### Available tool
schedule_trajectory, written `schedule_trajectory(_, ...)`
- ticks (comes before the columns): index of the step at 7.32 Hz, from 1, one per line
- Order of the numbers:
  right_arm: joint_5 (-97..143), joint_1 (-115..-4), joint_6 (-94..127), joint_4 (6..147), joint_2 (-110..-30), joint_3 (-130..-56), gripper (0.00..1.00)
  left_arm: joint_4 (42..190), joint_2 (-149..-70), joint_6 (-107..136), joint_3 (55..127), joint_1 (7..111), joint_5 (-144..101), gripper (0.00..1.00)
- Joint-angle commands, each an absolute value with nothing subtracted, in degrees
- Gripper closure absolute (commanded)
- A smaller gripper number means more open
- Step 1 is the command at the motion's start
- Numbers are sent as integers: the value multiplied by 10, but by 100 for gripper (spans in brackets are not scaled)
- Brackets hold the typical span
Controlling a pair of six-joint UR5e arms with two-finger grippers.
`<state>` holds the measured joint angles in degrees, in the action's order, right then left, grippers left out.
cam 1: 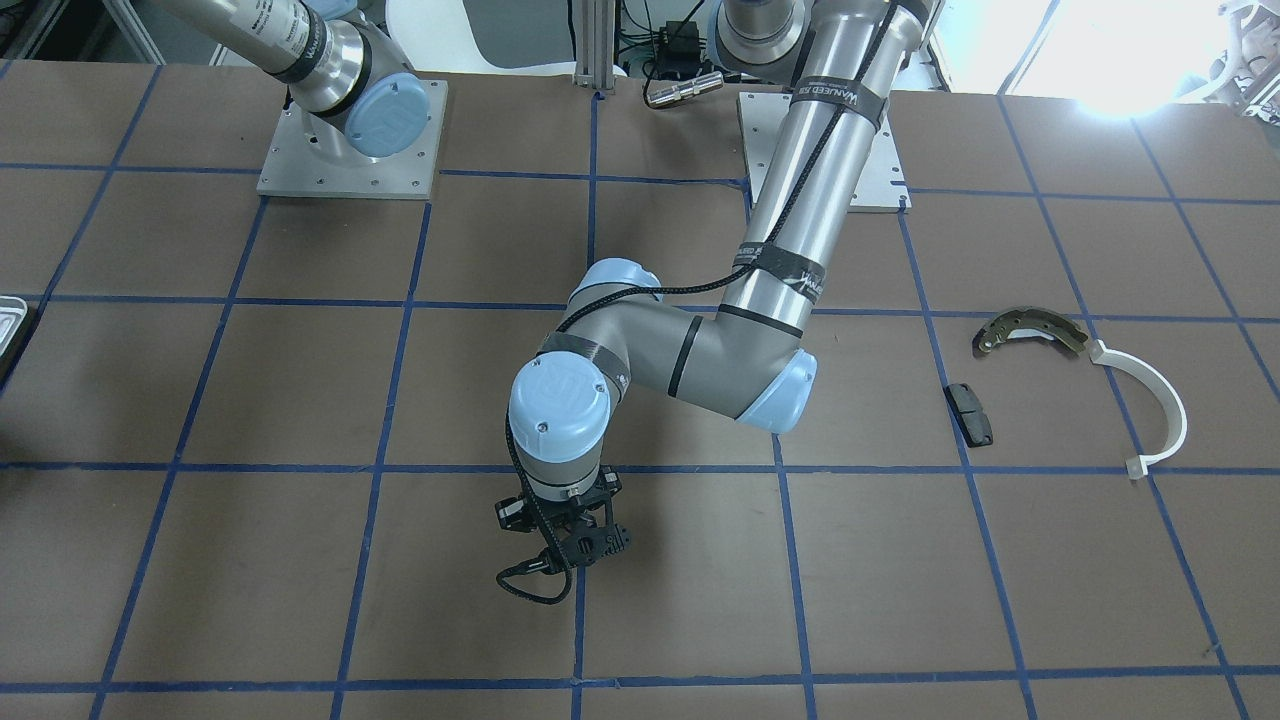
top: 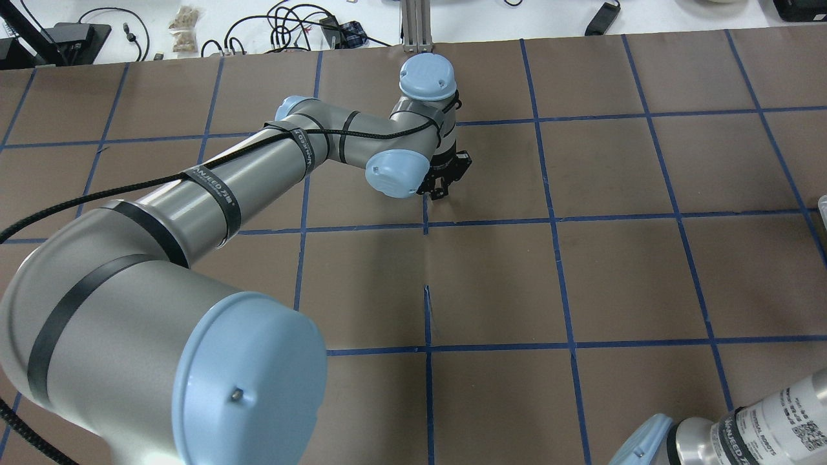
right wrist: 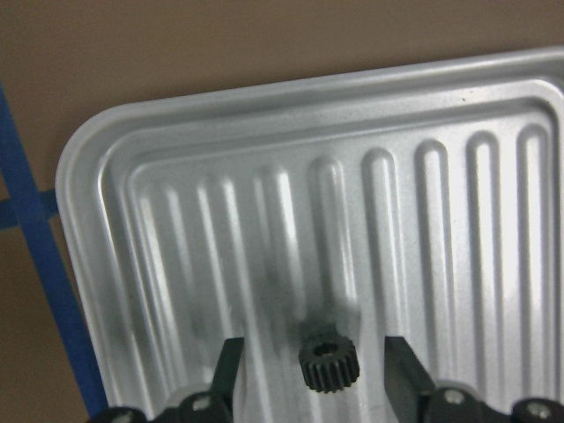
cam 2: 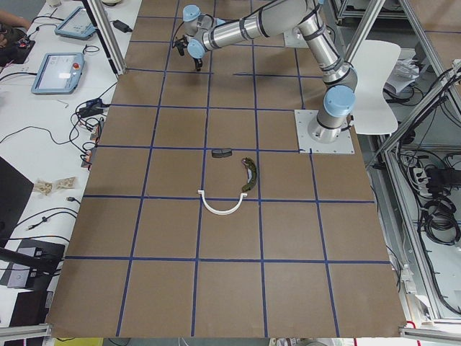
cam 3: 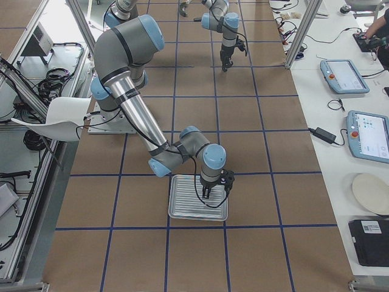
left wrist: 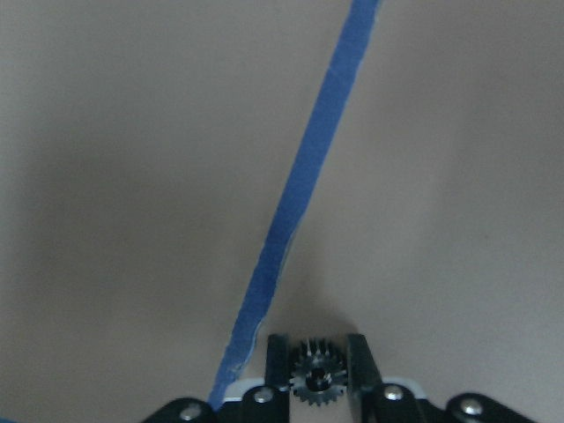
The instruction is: Place bearing gear from tray to pile
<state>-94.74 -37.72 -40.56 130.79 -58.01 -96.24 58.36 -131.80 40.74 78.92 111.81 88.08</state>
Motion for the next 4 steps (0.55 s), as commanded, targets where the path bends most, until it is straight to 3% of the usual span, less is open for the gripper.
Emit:
schedule_trajectory(1, -947, -377, -406, 1306, -580, -962, 80, 620, -1285, 337, 793, 1084, 881, 100)
schedule_trajectory(2, -947, -377, -405, 1304, -581, -962, 94, 647, -1260, 270, 797, 1049, 882, 100)
schedule_trajectory(3, -947, -377, -405, 1303, -581, -962, 100, 731, -1222, 165, 798, 1010, 892, 100)
schedule_trajectory(4, -947, -377, -403, 1296, -583, -962, 100, 808, -1180, 56, 798, 968, 913, 100)
